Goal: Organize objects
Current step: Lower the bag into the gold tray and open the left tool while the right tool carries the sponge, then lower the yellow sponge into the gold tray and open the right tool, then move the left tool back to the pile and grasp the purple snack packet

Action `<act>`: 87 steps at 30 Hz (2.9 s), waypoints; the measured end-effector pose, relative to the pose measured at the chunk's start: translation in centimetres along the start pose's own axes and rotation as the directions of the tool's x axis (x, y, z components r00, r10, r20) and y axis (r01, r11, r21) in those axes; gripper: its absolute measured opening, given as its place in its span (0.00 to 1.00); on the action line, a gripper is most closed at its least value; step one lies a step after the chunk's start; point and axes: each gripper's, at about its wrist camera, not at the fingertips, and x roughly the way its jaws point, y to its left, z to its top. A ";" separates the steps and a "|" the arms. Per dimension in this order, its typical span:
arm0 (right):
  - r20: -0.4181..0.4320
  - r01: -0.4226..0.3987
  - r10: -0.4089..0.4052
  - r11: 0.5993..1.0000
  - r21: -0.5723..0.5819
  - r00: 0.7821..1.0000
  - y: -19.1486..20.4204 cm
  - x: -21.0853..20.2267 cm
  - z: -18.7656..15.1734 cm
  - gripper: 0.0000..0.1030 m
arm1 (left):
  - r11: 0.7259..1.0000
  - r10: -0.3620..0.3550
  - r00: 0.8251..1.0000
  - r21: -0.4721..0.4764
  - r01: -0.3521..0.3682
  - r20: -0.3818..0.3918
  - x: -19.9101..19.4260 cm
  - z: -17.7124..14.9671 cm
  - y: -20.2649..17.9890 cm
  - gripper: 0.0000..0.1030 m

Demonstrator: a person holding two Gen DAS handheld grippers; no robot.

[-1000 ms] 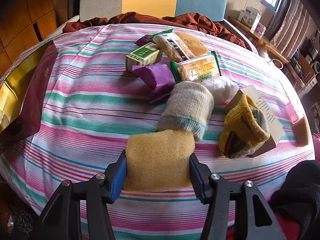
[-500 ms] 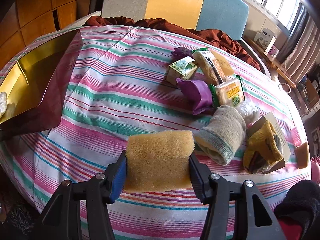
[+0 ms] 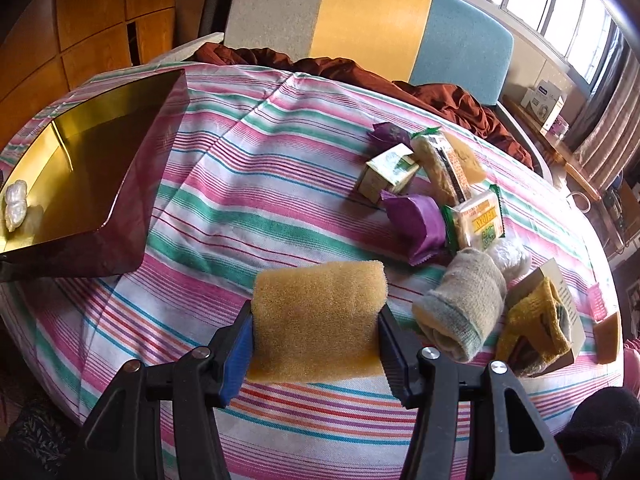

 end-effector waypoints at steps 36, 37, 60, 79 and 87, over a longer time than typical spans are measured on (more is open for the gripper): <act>0.175 -0.155 0.231 0.919 -0.363 0.957 20.4 -3.0 8.7 0.56 | 0.978 0.114 0.989 -0.186 -0.095 0.090 -4.2 0.9 11.2 0.71; 0.174 -0.157 0.233 0.917 -0.368 0.957 20.8 -3.0 8.7 0.56 | 0.976 0.117 0.989 -0.195 -0.098 0.088 -4.2 0.7 11.6 0.71; 0.143 -0.282 0.346 0.898 -0.338 0.927 20.9 -2.8 7.5 0.89 | 0.975 0.085 0.995 -0.212 -0.071 0.056 -4.0 -0.4 12.3 0.73; 0.165 0.054 -0.076 0.990 0.133 0.983 -8.6 -3.4 7.7 0.95 | 0.979 -0.171 0.985 0.119 0.166 0.031 -3.5 1.7 -2.7 0.85; 0.099 0.099 -0.183 0.828 0.551 0.978 -22.5 -1.5 3.1 0.95 | 0.897 -0.332 0.941 0.289 0.335 -0.061 -2.3 2.1 -13.7 0.84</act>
